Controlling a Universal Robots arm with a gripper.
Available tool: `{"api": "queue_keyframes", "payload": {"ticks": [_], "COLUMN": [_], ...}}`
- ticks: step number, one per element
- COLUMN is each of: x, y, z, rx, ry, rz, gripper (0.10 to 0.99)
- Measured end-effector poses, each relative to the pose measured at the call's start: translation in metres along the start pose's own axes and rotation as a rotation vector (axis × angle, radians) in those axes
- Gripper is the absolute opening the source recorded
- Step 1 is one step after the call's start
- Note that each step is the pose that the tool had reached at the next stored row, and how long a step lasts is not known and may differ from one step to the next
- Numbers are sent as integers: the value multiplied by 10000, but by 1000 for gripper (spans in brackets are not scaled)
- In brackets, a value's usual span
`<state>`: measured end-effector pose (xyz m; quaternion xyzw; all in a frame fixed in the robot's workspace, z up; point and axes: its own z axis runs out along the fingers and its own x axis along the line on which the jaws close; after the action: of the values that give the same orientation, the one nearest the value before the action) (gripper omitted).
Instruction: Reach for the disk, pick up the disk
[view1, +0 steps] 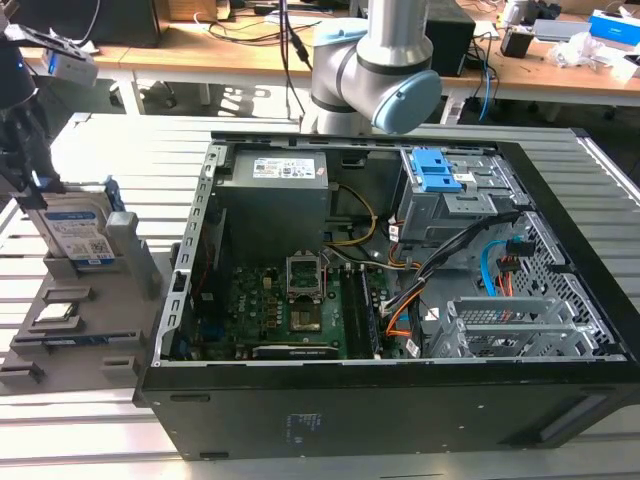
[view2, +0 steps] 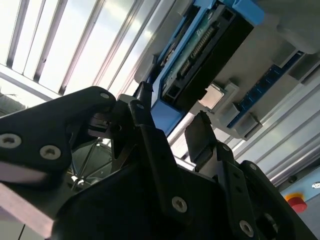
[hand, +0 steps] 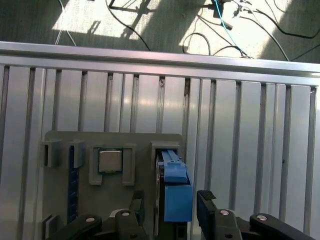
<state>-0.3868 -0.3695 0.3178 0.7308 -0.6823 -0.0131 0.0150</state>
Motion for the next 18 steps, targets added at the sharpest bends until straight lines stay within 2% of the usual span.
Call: {"api": "queue_keyframes", "payload": {"ticks": [11,18], "x": [0,0], "y": [-11,-11], "z": [278,292], "rx": [0,-2], "ry": [1,0], "rz": [-1,1], "gripper": [541,541]}}
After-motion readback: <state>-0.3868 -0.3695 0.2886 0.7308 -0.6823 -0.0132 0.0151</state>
